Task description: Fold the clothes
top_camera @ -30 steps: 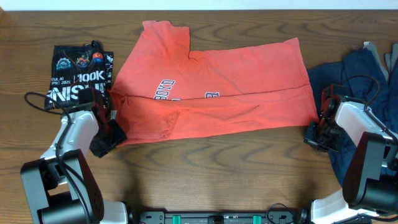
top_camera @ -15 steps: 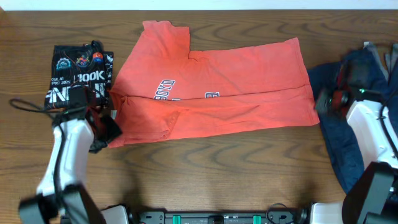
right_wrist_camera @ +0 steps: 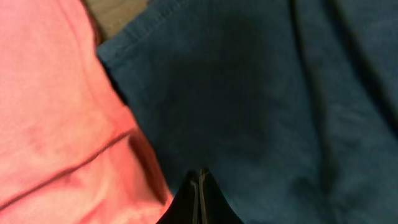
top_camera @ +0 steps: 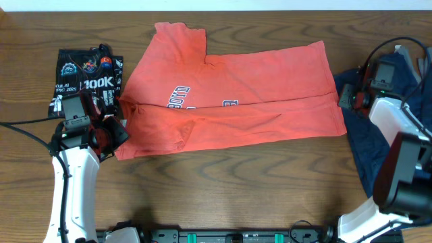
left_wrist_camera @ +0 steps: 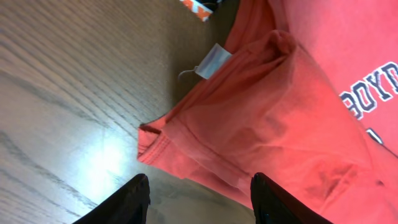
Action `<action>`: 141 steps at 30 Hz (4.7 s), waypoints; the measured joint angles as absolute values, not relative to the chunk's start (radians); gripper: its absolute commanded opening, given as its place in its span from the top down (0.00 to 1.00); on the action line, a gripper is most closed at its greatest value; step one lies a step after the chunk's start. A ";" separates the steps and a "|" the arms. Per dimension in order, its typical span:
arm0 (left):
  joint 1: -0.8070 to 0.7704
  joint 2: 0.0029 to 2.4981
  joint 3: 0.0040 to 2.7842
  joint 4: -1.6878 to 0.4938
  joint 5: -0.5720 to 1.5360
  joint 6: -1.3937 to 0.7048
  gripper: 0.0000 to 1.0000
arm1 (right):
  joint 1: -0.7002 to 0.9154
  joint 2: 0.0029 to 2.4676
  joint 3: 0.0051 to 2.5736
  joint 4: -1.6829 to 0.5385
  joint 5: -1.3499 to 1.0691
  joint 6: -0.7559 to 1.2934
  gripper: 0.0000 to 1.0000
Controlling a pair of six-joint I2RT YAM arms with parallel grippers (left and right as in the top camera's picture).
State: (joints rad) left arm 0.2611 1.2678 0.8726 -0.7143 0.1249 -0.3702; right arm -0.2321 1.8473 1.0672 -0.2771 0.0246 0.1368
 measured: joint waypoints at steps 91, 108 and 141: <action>0.159 1.734 0.907 -0.928 0.146 -0.340 0.45 | -0.259 1.905 1.183 -1.123 0.184 0.300 0.99; 0.108 1.631 1.319 -0.605 0.151 -0.229 0.21 | -0.253 1.678 1.309 -0.982 -0.045 0.244 0.29; -0.001 2.222 1.367 0.208 0.238 -0.157 0.31 | -0.207 1.654 1.310 -1.000 -0.133 0.209 0.35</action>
